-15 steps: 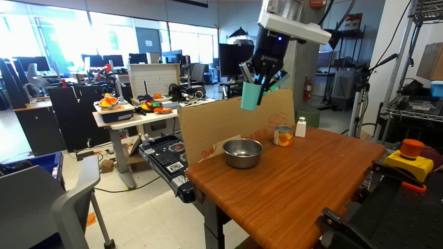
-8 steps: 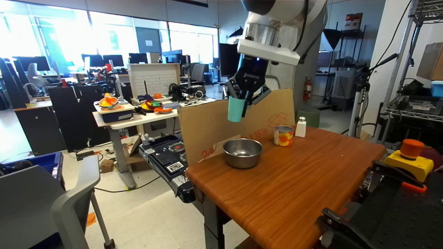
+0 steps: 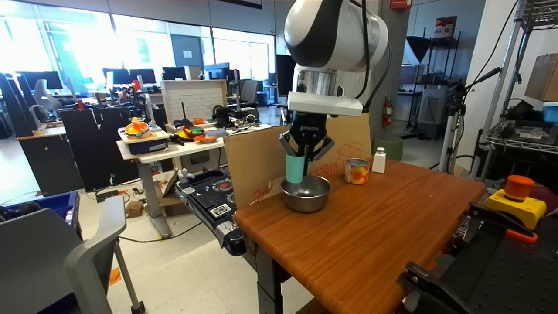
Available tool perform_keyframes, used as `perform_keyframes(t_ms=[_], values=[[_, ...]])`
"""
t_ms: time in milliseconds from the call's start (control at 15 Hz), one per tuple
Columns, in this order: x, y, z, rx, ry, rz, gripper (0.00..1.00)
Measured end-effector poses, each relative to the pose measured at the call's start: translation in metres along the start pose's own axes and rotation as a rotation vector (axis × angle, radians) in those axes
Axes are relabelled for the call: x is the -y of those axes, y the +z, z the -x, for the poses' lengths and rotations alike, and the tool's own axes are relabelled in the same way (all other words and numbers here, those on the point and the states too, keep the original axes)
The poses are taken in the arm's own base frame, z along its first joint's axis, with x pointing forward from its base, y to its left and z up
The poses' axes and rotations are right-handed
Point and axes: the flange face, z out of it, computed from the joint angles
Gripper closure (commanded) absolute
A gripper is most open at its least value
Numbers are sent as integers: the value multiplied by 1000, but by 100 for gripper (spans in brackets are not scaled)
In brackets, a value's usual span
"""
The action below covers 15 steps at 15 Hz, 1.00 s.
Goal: Put the cup in the silver bowl.
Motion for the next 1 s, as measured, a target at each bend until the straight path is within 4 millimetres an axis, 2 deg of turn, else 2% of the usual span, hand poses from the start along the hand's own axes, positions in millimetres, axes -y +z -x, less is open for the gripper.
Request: perform_keyframes(t_ms=[467, 1000], values=[[6, 23, 0, 1, -5, 62, 99], [4, 29, 5, 39, -10, 92, 99]])
